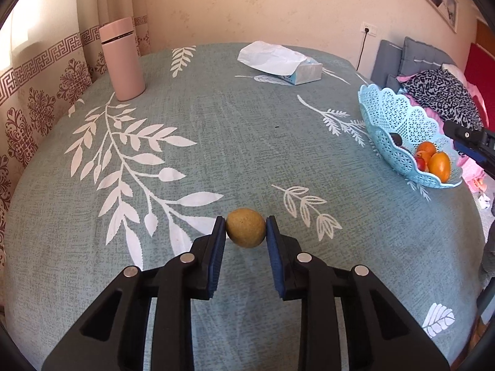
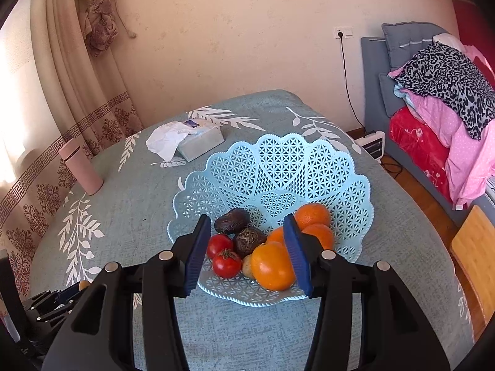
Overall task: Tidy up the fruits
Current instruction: 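Lower the small potato into the blue basket and open the left tool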
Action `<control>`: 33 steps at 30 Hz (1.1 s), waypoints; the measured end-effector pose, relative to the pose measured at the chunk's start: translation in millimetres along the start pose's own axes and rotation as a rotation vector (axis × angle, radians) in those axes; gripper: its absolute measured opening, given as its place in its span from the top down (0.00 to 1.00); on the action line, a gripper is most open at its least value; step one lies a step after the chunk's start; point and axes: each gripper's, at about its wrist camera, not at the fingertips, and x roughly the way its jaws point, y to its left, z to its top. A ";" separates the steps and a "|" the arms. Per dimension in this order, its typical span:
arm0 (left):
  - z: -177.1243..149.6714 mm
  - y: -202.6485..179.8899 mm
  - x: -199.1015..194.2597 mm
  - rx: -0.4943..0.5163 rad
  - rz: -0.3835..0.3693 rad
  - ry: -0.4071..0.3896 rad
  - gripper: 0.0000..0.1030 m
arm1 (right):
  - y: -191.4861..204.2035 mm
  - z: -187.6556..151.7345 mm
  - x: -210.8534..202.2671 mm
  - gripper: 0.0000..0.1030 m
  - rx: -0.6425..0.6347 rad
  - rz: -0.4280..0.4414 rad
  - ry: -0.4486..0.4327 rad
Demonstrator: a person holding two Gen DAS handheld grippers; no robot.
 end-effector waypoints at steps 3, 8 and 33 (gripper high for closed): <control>11.7 -19.4 -4.7 0.032 -0.027 -0.021 0.74 | -9.4 3.8 -2.8 0.51 0.027 -0.018 -0.016; 31.2 -56.6 -9.0 0.082 -0.090 -0.048 0.74 | -34.2 10.9 -7.3 0.39 0.107 -0.061 -0.045; 84.9 -167.5 24.4 0.245 -0.190 -0.118 0.74 | -76.1 17.1 -0.8 0.30 0.226 -0.114 -0.043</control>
